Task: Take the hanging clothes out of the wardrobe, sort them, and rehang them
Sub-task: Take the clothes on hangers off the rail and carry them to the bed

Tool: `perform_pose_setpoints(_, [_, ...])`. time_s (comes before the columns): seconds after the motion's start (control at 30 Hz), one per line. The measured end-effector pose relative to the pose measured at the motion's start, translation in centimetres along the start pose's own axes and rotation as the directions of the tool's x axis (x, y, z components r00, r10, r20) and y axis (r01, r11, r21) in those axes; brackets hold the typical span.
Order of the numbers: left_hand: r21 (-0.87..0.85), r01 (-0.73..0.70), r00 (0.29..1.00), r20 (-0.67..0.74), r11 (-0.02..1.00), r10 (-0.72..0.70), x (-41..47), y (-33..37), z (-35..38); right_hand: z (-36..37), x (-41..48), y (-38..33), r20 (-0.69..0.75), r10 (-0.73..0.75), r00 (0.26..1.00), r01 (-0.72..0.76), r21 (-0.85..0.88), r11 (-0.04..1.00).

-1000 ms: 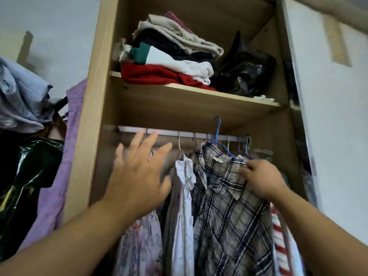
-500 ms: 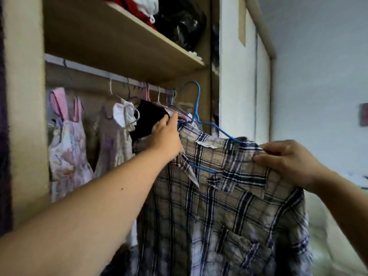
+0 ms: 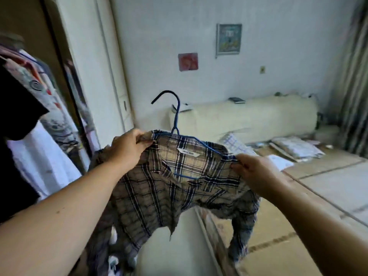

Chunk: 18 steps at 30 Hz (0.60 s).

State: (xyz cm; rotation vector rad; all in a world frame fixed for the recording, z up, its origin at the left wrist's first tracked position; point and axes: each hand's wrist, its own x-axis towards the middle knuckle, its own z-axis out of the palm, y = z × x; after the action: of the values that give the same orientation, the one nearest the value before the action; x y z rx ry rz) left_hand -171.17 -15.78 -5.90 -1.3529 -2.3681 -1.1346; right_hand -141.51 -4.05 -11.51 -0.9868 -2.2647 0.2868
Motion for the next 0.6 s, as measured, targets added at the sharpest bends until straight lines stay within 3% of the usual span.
perform_pose_setpoints(0.07, [-0.009,-0.043,0.995,0.092,0.999,0.044,-2.4,1.7,3.3,0.5,-4.5,3.2,0.003,0.117,0.993,-0.116,-0.109,0.987])
perform_pose_setpoints(0.2, [-0.031,-0.128,0.939,0.319,0.991,0.131,-7.1,5.1,9.9,0.8,-13.7,8.3,0.060,0.316,0.947,-0.309,-0.105,0.945])
perform_pose_setpoints(0.4, [-0.106,-0.177,0.763,0.613,0.979,0.204,-13.5,12.8,20.5,-2.8,-25.3,15.8,0.113,0.534,0.838,-0.524,-0.112,0.845])
perform_pose_setpoints(0.6, [-0.164,-0.231,0.577,0.770,0.959,0.271,-20.9,23.5,30.6,-9.6,-34.6,23.3,-0.004,0.733,0.680,-0.727,-0.134,0.673])
